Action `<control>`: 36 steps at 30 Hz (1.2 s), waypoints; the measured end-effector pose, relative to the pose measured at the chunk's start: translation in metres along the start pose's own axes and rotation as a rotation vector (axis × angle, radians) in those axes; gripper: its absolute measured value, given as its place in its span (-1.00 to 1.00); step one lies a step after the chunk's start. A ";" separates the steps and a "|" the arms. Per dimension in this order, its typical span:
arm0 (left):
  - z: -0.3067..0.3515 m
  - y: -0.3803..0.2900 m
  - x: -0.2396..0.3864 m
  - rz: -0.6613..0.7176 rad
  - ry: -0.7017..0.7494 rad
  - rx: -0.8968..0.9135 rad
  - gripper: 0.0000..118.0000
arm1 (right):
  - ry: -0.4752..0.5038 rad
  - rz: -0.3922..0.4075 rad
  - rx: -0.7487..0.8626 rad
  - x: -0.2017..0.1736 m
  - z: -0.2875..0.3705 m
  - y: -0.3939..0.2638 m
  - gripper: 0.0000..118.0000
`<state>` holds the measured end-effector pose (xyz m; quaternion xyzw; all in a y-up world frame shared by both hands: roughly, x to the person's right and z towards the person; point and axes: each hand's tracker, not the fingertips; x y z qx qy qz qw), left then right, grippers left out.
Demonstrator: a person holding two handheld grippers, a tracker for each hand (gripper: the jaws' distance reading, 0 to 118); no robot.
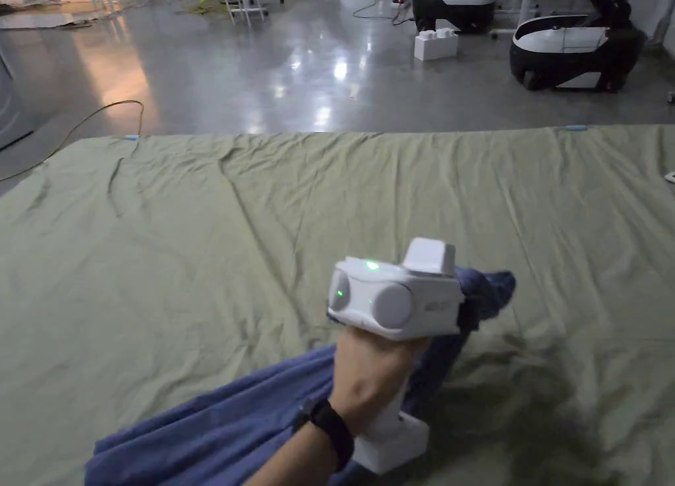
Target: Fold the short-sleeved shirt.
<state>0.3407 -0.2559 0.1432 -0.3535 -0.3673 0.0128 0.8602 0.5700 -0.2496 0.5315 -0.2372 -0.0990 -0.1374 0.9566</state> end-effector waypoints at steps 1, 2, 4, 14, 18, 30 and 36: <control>-0.016 -0.023 0.022 -0.033 -0.027 -0.032 -0.87 | -0.002 -0.021 0.002 0.002 0.001 -0.001 -0.99; -0.028 -0.039 0.040 -0.059 -0.059 -0.074 -0.87 | -0.007 -0.021 -0.001 0.003 0.001 -0.002 -0.99; -0.046 -0.075 0.081 -0.152 -0.131 -0.113 -0.87 | -0.007 -0.027 -0.008 0.004 0.000 -0.005 -0.99; -0.051 -0.128 0.133 -0.084 -0.312 -0.162 0.31 | 0.022 -0.015 -0.013 -0.008 0.001 -0.006 -0.99; 0.050 -0.099 0.084 -0.074 -0.174 0.083 0.31 | 0.103 -0.004 0.012 -0.021 -0.016 0.005 -0.99; 0.349 -0.118 0.005 -0.152 0.641 0.521 -0.12 | 0.227 0.160 0.263 -0.082 -0.025 0.071 -0.99; 0.403 -0.143 0.025 -0.074 0.691 0.622 -0.90 | 0.234 0.201 0.287 -0.089 -0.009 0.078 -0.99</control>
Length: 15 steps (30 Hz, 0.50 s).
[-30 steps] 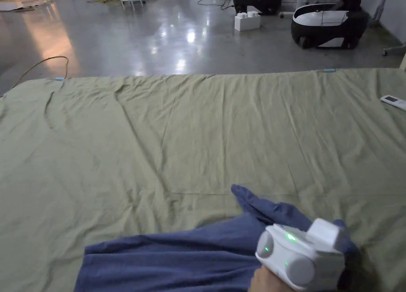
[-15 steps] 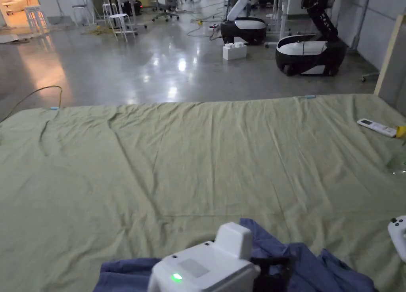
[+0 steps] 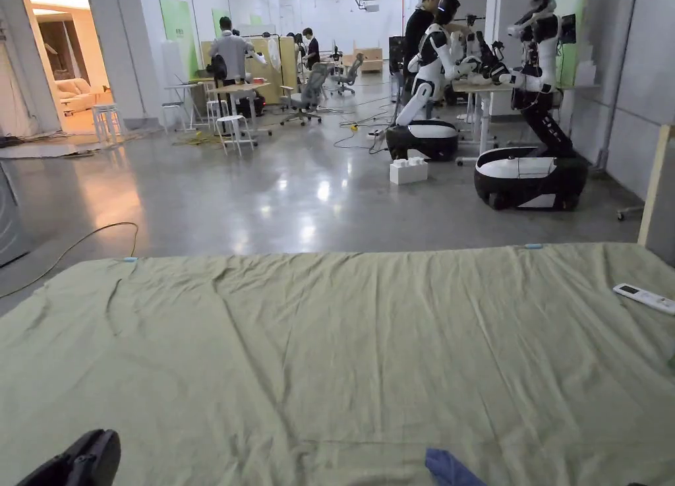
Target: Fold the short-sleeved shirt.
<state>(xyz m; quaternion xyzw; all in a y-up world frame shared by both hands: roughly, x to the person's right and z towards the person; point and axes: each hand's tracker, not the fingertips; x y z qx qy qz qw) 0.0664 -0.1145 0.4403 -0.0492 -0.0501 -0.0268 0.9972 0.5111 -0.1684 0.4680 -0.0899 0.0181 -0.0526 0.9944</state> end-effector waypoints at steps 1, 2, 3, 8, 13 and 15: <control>0.007 -0.002 0.001 0.019 -0.003 -0.001 -0.91 | 0.001 0.006 0.001 -0.001 0.002 0.000 -0.99; 0.018 -0.004 0.004 0.020 0.010 -0.015 -0.94 | -0.009 0.022 -0.001 -0.003 0.005 0.000 -0.99; 0.031 -0.007 0.010 0.011 0.020 -0.034 -0.94 | -0.028 0.055 -0.008 -0.005 0.008 0.000 -0.99; 0.041 -0.022 0.018 -0.025 0.062 -0.087 -0.94 | -0.044 0.092 0.008 -0.009 0.013 -0.001 -0.99; 0.033 -0.014 0.013 0.042 0.035 -0.069 -0.94 | -0.065 0.102 0.012 -0.014 0.012 0.000 -0.99; 0.028 -0.013 0.015 0.020 0.022 -0.077 -0.94 | -0.058 0.096 0.013 -0.014 0.012 0.000 -0.99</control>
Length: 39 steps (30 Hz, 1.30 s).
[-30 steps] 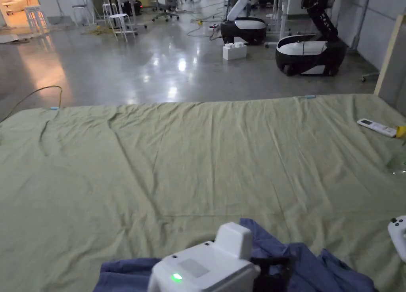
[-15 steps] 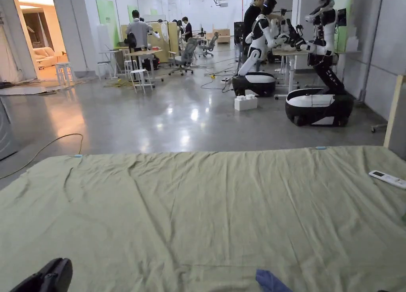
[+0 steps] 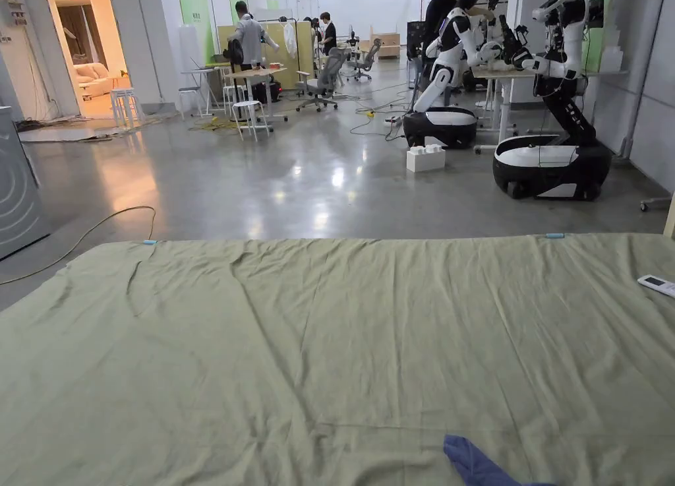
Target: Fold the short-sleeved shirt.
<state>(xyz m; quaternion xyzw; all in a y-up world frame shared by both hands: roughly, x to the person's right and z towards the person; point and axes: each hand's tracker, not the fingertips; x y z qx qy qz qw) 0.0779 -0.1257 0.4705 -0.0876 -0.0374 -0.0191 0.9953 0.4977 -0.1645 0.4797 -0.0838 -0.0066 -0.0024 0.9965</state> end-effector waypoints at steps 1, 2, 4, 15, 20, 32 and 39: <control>-0.004 -0.001 0.001 -0.008 -0.011 -0.014 -0.94 | 0.003 -0.010 -0.004 0.000 -0.001 0.000 -0.99; -0.008 -0.002 0.000 -0.006 -0.015 -0.029 -0.94 | 0.005 -0.014 -0.007 0.000 -0.001 0.000 -0.99; -0.025 -0.006 -0.003 0.050 -0.072 -0.134 -0.94 | 0.009 -0.018 -0.015 0.000 -0.003 -0.003 -0.99; -0.223 -0.121 -0.045 0.251 -0.162 -0.535 0.38 | 0.007 -0.072 -0.184 0.013 -0.020 -0.043 -0.99; -0.302 -0.158 -0.046 0.199 -0.121 -0.635 0.37 | -0.016 -0.031 -0.232 0.023 -0.020 -0.050 -0.99; -0.337 -0.185 -0.010 0.019 -0.065 -0.751 -0.81 | -0.091 -0.034 -0.313 0.037 -0.021 -0.060 -0.99; -0.354 -0.194 0.027 -0.267 -0.059 -0.858 -0.82 | -0.063 -0.083 -0.402 0.052 -0.070 -0.051 -0.90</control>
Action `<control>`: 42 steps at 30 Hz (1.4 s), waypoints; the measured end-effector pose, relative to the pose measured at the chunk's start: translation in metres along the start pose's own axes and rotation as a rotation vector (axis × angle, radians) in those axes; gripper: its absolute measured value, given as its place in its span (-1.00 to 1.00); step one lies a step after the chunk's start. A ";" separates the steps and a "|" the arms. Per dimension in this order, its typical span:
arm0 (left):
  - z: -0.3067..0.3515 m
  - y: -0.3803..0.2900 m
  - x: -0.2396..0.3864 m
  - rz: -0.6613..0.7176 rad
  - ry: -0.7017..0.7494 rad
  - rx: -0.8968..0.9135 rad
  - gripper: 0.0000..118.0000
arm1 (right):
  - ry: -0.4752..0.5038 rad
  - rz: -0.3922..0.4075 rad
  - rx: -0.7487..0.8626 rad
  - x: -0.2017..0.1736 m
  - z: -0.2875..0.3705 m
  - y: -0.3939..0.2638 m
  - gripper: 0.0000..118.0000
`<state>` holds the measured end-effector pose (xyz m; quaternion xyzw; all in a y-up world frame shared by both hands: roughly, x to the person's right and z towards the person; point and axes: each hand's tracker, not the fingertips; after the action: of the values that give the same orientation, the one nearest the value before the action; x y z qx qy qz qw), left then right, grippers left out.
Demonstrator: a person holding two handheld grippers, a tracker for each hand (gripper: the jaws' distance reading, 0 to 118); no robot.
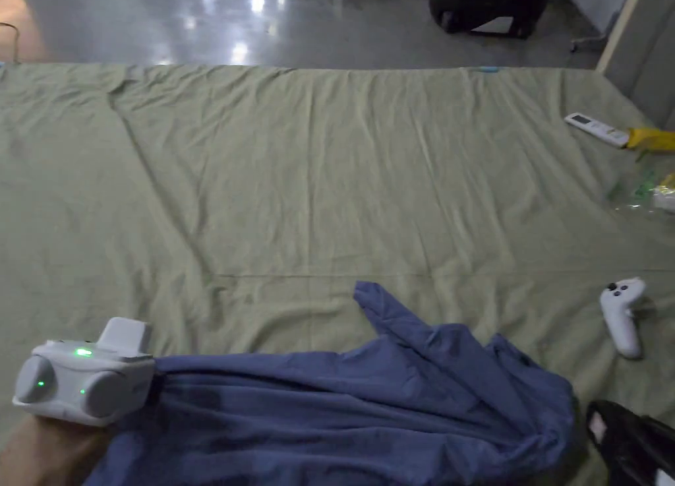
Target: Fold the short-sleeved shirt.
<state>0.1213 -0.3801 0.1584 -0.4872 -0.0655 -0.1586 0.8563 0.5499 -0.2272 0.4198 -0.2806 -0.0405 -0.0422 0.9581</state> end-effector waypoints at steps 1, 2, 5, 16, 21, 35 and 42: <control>-0.002 0.004 -0.002 0.009 -0.008 -0.024 -0.82 | 0.023 -0.016 -0.026 0.005 -0.016 0.007 -0.84; -0.003 0.008 -0.004 0.028 -0.019 -0.038 -0.82 | 0.039 -0.035 -0.042 0.012 -0.030 0.011 -0.62; -0.004 0.013 -0.009 0.026 -0.043 -0.066 -0.81 | 0.085 -0.043 -0.129 0.025 -0.089 0.026 0.05; -0.002 0.018 -0.021 0.078 -0.118 -0.101 -0.82 | 0.115 0.098 -0.282 0.043 -0.225 0.038 0.13; -0.001 0.022 -0.020 0.079 -0.122 -0.116 -0.82 | 0.205 0.103 -0.319 0.010 -0.245 0.046 0.42; 0.011 0.014 -0.015 0.037 -0.087 -0.051 -0.82 | 0.153 0.009 -0.428 0.003 -0.266 0.033 -0.93; 0.151 -0.007 -0.069 0.366 -0.285 0.444 -0.83 | 0.208 -0.098 -0.136 0.026 -0.170 0.085 -0.93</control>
<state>0.0601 -0.2401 0.2235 -0.3094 -0.1291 0.0861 0.9382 0.5942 -0.2492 0.2343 -0.3368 0.0486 -0.1207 0.9326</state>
